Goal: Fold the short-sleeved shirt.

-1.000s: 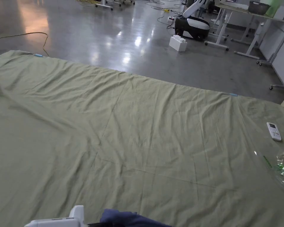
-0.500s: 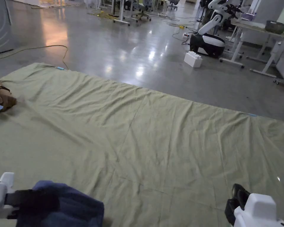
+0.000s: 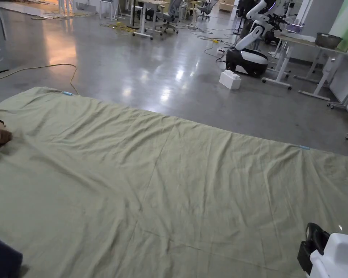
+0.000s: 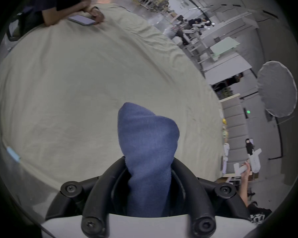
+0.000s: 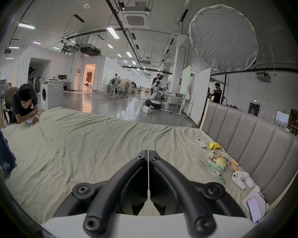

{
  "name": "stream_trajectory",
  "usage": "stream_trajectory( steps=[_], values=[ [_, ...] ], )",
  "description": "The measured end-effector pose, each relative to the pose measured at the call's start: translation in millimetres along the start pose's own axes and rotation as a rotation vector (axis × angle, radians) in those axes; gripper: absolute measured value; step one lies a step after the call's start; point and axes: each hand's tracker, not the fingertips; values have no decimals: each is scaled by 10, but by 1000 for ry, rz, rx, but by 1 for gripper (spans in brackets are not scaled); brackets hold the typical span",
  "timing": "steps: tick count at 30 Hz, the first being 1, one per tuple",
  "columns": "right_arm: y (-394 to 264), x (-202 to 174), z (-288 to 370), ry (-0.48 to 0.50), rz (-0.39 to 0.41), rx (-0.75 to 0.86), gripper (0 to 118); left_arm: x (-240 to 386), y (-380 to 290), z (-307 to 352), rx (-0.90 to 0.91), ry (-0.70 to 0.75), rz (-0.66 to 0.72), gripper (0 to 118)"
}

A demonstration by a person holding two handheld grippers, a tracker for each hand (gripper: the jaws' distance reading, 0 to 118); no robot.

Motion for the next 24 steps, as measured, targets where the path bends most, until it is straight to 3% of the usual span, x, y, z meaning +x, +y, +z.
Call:
stream_trajectory(
  steps=[4, 7, 9, 20, 24],
  values=[
    [-76, -13, -11, 3, -4, -23, 2, -58, -72, -85, -19, 143, -27, 26],
    [-110, -33, -10, 8, -7, -35, 2, -10, -106, -177, -5, 243, -17, 40],
    [-128, -39, -5, 13, -7, -41, 2, 49, -127, -206, 28, 293, -31, 58],
    [-166, 9, 48, 27, -13, -40, 2, 263, 83, 45, 191, 616, -160, 65],
    [-187, 47, 63, 32, -35, -43, 2, 595, 85, 120, 328, 633, -254, 65]
  ],
)
